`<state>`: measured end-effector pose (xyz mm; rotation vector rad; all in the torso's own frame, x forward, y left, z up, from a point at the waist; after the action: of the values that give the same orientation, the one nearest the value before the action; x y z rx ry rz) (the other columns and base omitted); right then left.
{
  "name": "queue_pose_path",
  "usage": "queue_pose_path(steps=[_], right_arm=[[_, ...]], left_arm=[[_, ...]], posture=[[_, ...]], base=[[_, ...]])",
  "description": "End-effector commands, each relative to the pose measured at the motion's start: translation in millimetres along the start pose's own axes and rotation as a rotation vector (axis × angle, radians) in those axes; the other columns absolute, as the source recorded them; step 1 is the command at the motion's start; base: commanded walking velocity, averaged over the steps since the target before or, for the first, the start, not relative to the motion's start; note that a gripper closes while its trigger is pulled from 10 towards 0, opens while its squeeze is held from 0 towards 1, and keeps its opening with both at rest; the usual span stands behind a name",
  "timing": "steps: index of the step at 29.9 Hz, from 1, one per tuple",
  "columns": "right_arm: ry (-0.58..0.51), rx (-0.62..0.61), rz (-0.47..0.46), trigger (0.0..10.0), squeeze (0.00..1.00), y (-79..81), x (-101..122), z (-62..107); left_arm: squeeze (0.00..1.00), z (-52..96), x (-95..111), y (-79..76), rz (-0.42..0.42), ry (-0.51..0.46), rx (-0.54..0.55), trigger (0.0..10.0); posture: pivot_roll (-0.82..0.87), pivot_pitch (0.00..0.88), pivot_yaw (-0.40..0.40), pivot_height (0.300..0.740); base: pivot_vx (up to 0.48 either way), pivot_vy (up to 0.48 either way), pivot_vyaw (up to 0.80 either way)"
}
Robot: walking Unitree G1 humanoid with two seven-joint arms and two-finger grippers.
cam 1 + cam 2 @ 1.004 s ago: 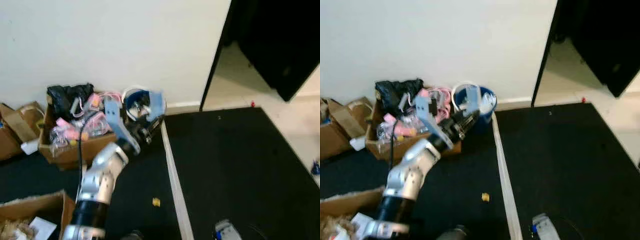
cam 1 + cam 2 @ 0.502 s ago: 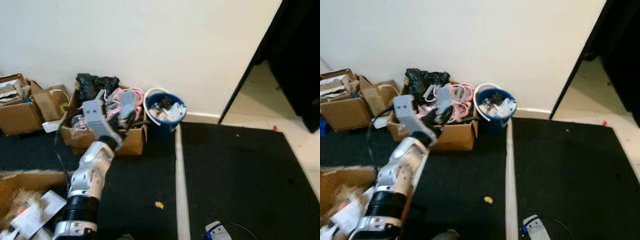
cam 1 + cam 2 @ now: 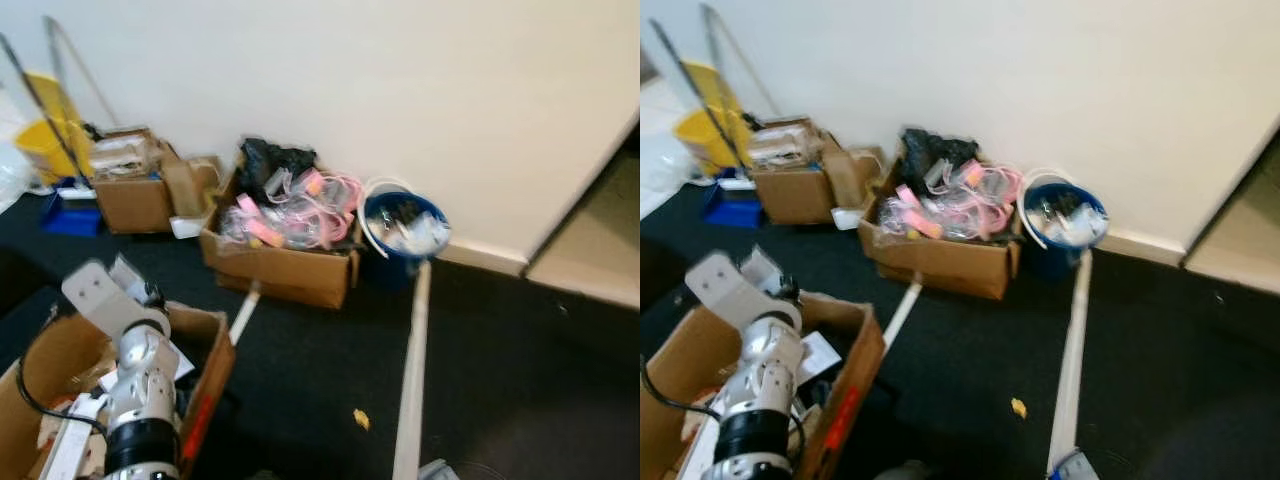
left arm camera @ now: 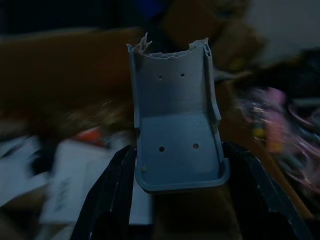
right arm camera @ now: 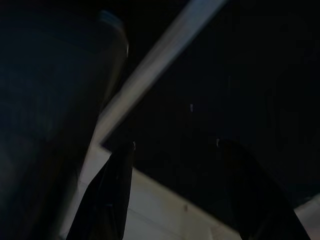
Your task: Picking trash to rubbish bin
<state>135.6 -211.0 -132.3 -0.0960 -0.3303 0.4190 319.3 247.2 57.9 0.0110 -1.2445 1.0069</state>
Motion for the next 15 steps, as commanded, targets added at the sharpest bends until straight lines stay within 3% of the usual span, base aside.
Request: queue_pose_path(steps=[1, 15], right_arm=[[0.021, 0.004, -0.01, 10.0, 0.0, 3.0, -7.7, 0.3], [0.013, 0.0, -0.012, 10.0, 0.0, 1.2, -0.9, -0.3]], left_arm=[[0.0, 1.3, -15.4, 5.5, 0.014, 0.066, 0.035, 10.0], [0.0, 2.5, -25.1, -2.1, 0.061, 0.124, 0.067, 10.0]], posture=[[0.08, 0.098, -0.009, 0.74], [0.07, 0.093, -0.01, 0.74]], base=[[0.0, 0.0, 0.69], [0.0, 0.0, 0.69]])
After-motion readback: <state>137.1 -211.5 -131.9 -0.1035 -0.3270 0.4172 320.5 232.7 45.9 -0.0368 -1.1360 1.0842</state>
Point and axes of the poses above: a point about 5 cm out from each wrist's last joint towards the gripper, its own z axis pointing back from the gripper into the wrist, its own x axis along the axis of the wrist's last joint, y = z × x, the point moved 3 cm from there along -z, pointing out of the wrist towards the gripper, and after that the axes turned 3 degrees about z, right-handed, at the moved point
